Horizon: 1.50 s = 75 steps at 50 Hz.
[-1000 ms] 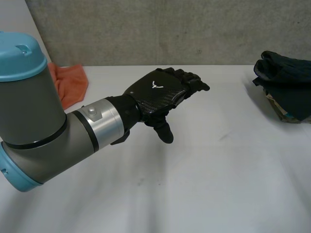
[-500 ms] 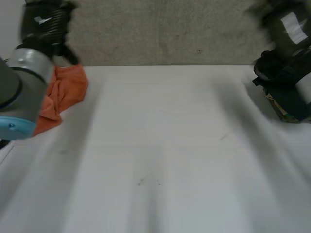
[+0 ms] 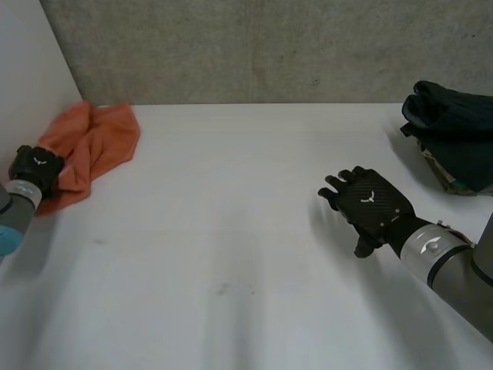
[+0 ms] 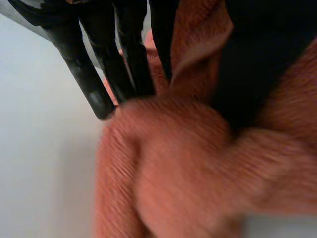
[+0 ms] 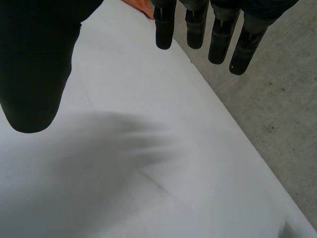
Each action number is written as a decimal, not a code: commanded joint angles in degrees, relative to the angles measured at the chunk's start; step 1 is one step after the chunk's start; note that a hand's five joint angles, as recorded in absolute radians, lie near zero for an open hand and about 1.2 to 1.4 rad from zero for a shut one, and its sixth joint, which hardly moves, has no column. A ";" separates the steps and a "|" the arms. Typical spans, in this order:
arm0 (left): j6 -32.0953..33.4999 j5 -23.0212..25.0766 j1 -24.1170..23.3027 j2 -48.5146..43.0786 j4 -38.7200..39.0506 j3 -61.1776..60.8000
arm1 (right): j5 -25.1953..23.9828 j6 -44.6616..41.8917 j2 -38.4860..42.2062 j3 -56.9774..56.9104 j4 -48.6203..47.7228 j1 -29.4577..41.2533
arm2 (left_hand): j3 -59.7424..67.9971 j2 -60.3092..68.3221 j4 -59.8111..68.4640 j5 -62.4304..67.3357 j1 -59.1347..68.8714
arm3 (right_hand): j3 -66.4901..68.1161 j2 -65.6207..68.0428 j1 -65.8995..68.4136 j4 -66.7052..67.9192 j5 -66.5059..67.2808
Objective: Fold the laundry.
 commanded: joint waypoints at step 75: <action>-31.31 -5.29 -38.41 34.22 -15.13 -40.30 | 9.38 5.61 1.97 -6.77 26.56 3.92 | -18.02 -19.58 -18.46 -15.69 -20.41 | -2.11 -2.81 -1.38 -3.76 -3.21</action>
